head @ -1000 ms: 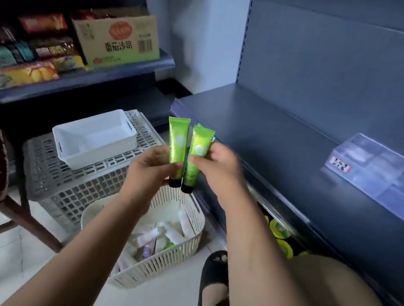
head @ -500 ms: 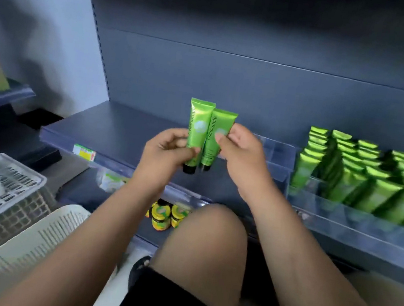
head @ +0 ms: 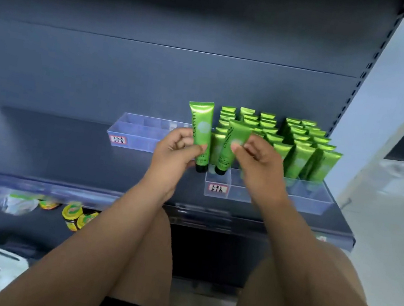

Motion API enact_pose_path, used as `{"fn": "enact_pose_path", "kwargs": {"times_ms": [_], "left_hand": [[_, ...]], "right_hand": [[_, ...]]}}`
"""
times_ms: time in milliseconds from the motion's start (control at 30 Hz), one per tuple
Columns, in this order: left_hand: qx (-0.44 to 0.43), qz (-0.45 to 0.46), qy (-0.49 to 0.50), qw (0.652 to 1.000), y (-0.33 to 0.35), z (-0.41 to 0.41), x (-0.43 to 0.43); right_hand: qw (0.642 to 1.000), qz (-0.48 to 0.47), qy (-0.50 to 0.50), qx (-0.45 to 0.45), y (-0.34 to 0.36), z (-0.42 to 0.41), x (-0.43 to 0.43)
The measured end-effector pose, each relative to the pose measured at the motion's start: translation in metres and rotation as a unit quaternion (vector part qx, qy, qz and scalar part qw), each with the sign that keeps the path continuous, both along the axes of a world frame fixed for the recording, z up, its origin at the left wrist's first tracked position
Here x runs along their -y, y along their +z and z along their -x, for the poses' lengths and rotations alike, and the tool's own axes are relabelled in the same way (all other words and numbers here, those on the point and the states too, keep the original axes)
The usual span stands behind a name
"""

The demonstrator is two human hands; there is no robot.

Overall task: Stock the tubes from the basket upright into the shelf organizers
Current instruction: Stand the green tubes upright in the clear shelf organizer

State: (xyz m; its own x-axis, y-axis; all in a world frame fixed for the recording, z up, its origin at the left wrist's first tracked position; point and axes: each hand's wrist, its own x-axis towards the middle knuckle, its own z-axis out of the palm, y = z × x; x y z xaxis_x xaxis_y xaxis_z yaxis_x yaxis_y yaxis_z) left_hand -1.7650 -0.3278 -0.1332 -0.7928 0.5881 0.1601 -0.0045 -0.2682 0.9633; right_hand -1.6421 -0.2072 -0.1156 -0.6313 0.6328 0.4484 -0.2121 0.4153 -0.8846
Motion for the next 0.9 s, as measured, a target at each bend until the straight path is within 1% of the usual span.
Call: {"fn": "enact_pose_path", "kwargs": {"times_ms": [100, 233, 367, 533, 700, 900], "left_hand": [[-0.033, 0.001, -0.008, 0.999, -0.007, 0.001, -0.011], [-0.055, 0.027, -0.013, 0.998, -0.015, 0.010, -0.024], [-0.098, 0.051, -0.025, 0.994, -0.021, 0.022, -0.035], [-0.123, 0.085, -0.025, 0.989, -0.031, 0.033, -0.043], [-0.117, 0.091, -0.021, 0.989, -0.035, 0.034, -0.046], [-0.174, 0.140, -0.007, 0.975, -0.042, 0.031, -0.050]], "right_hand": [[0.999, 0.022, -0.025, -0.030, -0.007, -0.007, -0.011], [0.997, -0.029, -0.067, -0.022, -0.006, -0.006, -0.026], [0.993, -0.038, -0.115, -0.018, -0.022, -0.008, -0.042], [0.987, -0.034, -0.152, -0.026, -0.030, -0.011, -0.050], [0.986, -0.050, -0.156, 0.024, -0.039, -0.014, -0.056], [0.981, -0.081, -0.163, 0.073, -0.048, -0.012, -0.060]]}}
